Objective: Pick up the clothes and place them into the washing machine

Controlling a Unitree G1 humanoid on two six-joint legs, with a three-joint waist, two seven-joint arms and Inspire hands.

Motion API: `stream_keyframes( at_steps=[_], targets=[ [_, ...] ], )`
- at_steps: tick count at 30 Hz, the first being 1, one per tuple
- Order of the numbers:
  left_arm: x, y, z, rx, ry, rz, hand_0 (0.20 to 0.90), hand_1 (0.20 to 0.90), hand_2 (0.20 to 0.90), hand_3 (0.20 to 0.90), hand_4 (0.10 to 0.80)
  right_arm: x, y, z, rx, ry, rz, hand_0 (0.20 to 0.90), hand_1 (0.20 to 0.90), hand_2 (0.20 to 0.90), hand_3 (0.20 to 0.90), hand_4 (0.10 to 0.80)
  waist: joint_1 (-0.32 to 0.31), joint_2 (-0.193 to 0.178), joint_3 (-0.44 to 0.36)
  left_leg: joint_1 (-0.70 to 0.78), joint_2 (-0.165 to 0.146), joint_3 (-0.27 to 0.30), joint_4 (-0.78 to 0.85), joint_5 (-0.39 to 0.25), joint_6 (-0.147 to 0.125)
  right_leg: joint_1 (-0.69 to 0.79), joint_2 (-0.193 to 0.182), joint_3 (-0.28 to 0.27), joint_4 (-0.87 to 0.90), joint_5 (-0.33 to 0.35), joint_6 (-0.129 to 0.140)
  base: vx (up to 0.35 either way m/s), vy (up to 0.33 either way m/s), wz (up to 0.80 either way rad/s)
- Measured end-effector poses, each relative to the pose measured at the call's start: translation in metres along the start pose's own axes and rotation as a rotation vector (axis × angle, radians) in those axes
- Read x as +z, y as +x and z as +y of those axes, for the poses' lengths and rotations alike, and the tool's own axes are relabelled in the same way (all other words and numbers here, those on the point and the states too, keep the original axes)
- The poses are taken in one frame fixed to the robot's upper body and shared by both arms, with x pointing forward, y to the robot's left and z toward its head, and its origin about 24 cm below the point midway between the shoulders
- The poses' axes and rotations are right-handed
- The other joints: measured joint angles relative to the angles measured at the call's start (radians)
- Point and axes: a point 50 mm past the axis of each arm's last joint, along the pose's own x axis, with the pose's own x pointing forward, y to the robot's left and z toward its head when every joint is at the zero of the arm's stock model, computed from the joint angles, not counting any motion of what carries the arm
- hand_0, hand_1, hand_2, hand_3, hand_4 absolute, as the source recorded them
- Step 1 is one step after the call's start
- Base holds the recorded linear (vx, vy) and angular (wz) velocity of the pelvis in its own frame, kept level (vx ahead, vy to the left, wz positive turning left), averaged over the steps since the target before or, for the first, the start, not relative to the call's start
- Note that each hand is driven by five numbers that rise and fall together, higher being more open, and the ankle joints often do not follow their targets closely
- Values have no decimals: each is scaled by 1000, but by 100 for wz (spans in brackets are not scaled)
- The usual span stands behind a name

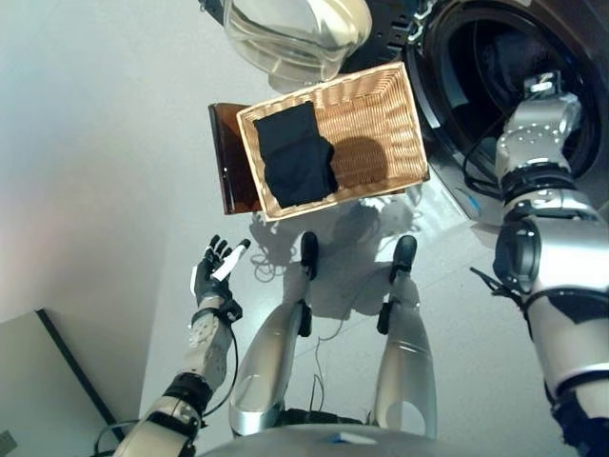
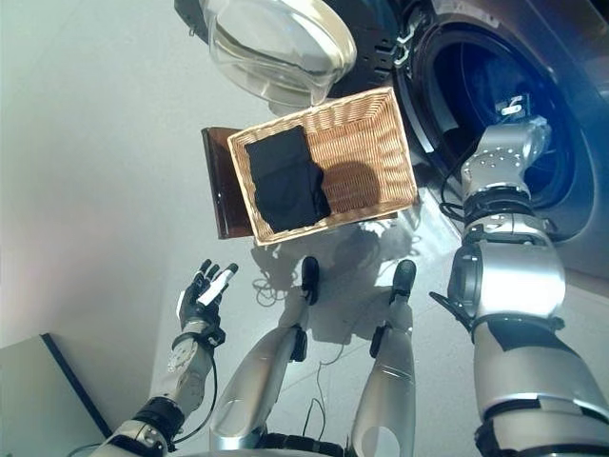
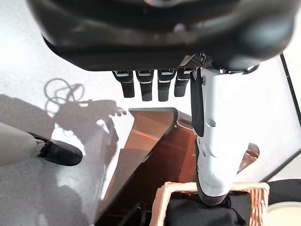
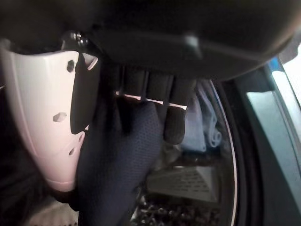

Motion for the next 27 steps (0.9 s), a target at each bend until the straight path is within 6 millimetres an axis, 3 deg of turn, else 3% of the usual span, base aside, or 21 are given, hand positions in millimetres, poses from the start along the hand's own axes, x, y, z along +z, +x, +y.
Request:
stream_keyframes(
  at_steps=[20,27],
  targets=[
    [-4,-1,-1,-3,2,19,900,900,900,900,800,4,1,4,-8,-10,-11,900,900,900,900,800,-2,1,-1,-2,-8,1,0,2,2,-2,-7,1,0,3,5,0,0,0],
    [-5,-1,0,3,2,20,900,900,900,900,800,-13,-6,1,58,-192,-33,900,900,900,900,800,-14,1,-1,-2,-6,4,0,2,2,-3,-5,3,-1,4,6,0,0,0]
  ],
)
